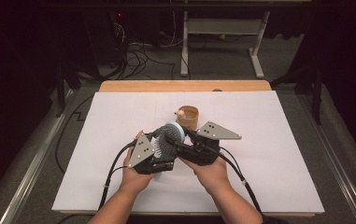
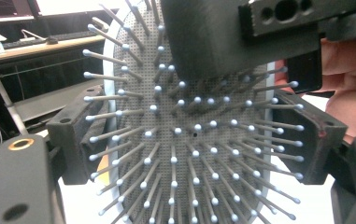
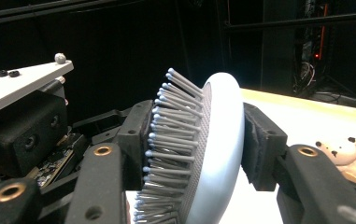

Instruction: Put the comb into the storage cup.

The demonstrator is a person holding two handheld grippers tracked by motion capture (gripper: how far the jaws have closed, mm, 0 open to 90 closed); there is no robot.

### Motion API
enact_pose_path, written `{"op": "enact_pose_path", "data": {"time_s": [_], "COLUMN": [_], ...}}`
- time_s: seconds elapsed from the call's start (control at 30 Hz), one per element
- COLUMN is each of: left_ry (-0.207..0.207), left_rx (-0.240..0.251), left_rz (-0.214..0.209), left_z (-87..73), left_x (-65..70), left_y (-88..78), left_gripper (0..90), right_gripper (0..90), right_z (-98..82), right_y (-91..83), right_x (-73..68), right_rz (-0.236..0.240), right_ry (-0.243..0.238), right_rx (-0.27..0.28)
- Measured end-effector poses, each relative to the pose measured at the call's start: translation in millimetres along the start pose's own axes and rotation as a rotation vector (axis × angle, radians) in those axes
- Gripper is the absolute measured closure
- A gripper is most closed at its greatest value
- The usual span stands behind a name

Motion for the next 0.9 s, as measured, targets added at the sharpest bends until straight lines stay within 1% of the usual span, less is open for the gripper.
{"op": "enact_pose_path", "data": {"time_s": [0.33, 0.53, 0.63, 0.73, 0.9], "left_ry": [0.000, -0.005, -0.007, -0.006, 0.001], "left_rx": [-0.011, -0.024, -0.023, -0.017, -0.022], "left_rz": [0.002, -0.005, -0.005, -0.002, 0.003], "left_z": [-1.5, -2.7, -2.4, -1.8, -2.8], "left_x": [-0.2, -1.6, -1.7, -1.4, -1.0], "left_y": [1.4, 2.6, 2.8, 2.4, 2.5], "left_gripper": [20.6, 20.5, 20.5, 20.5, 20.4], "right_gripper": [56.1, 57.4, 57.9, 58.4, 59.6], "right_z": [-0.9, -1.9, -2.5, -1.7, -2.4], "right_y": [0.0, 0.7, 1.2, 1.2, 0.7], "right_x": [0.6, 0.8, 1.3, 1.0, 1.2], "right_rz": [-0.026, -0.046, -0.050, -0.051, -0.053], "right_ry": [-0.002, -0.004, 0.005, 0.000, 0.001], "right_rx": [-0.017, -0.026, -0.024, -0.020, -0.022]}}
Point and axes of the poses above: each handheld gripper's, and its own axes: y roughly forward along the jaws, z roughly out of its top, x roughly to its right, the point moved 7 cm from there along y, roughly forward along the jaws, and after that the axes turned 13 degrees about -y, right-handed, at the moved point
